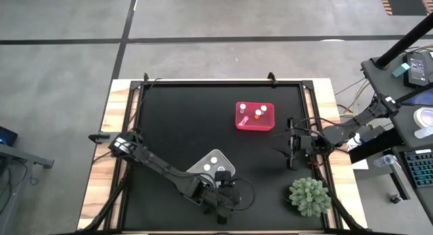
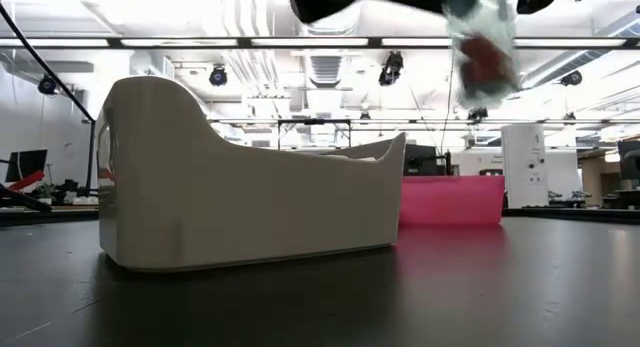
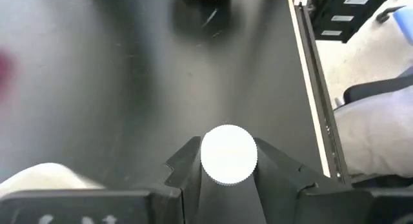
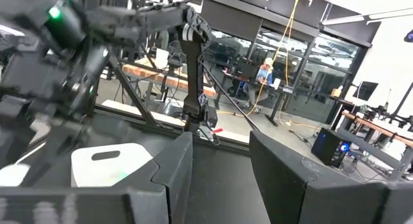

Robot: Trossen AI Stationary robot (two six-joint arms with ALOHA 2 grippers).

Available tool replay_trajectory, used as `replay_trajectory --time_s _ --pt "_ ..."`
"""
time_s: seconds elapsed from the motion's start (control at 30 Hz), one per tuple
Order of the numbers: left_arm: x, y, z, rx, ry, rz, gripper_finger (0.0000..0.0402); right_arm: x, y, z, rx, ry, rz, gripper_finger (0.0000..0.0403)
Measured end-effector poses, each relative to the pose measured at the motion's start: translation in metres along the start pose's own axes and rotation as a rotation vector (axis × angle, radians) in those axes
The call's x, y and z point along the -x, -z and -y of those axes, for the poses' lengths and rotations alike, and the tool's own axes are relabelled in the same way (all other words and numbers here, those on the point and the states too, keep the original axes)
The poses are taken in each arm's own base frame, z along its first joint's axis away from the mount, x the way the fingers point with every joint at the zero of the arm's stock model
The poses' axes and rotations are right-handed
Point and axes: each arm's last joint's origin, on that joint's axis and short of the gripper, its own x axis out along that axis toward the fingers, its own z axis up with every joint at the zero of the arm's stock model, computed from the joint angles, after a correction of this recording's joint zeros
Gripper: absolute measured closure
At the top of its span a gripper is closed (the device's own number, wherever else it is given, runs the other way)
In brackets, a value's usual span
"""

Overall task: Pick and place medicine bottles into bin by pill shape (circle, oval)
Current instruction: Put the blue capsule bottle into the white bin

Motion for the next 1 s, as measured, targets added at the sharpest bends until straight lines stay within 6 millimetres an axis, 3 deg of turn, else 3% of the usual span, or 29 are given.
replay_trajectory --time_s 0.2,0.37,0.6,1.0 --pt "0.038 -0.014 -0.009 0.003 -0.028 0.002 0.0300 0.000 0.000 0.000 0.003 0.000 0.000 0.0257" --pt "0.057 -0.016 -0.016 -0.004 -0.089 -0.008 0.0300 0.000 0.000 0.000 0.003 0.000 0.000 0.0257" --pt "0.057 -0.008 -0.019 -0.006 -0.136 -0.058 0.0300 0.000 0.000 0.000 0.006 0.000 0.000 0.0257" --pt "0.040 0.026 -0.033 0.070 -0.285 -0.137 0.0295 0.000 0.000 0.000 0.006 0.000 -0.001 0.0257"
